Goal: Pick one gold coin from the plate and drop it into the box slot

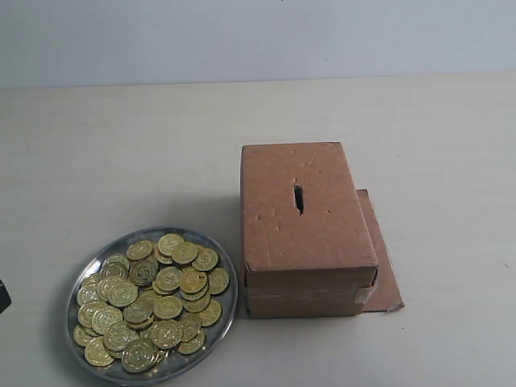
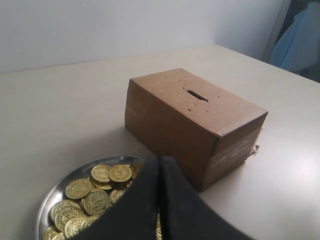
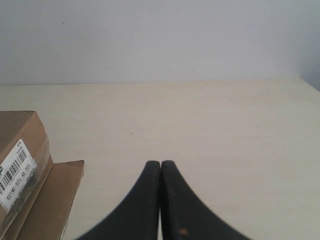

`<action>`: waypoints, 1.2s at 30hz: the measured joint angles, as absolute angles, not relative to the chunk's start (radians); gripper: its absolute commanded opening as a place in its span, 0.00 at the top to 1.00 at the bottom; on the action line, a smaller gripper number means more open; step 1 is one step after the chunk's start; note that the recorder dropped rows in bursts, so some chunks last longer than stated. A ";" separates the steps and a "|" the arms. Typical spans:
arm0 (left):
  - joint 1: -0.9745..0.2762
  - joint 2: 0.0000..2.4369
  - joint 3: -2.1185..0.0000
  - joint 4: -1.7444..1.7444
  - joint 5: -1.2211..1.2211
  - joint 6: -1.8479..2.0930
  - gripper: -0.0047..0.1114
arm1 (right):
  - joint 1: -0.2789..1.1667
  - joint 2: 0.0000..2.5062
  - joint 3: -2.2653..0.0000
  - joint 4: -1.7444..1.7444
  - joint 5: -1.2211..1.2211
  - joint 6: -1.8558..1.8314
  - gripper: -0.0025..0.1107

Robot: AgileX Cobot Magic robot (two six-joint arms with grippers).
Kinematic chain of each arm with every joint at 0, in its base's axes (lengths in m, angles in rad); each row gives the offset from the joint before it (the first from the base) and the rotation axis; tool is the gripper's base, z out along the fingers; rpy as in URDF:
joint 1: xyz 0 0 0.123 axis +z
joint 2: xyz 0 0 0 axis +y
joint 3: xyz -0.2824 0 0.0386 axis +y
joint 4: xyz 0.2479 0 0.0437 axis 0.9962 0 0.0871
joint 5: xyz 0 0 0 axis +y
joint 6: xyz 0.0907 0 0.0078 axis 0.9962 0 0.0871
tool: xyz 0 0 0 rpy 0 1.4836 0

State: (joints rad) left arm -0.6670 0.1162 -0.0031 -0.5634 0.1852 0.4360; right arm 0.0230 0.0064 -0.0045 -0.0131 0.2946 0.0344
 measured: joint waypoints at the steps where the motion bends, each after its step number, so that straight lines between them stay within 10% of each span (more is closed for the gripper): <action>1: -0.667 0.116 -0.003 -0.563 0.185 0.436 0.96 | 0.023 0.006 -0.004 -0.013 0.295 0.034 0.98; 14: -0.650 0.116 -0.003 -0.537 0.185 0.453 0.96 | 0.023 0.006 -0.004 -0.013 0.295 0.034 0.98; 36: -0.072 0.006 -0.003 -0.497 0.215 0.467 0.96 | 0.023 0.006 -0.004 -0.011 0.295 0.034 0.98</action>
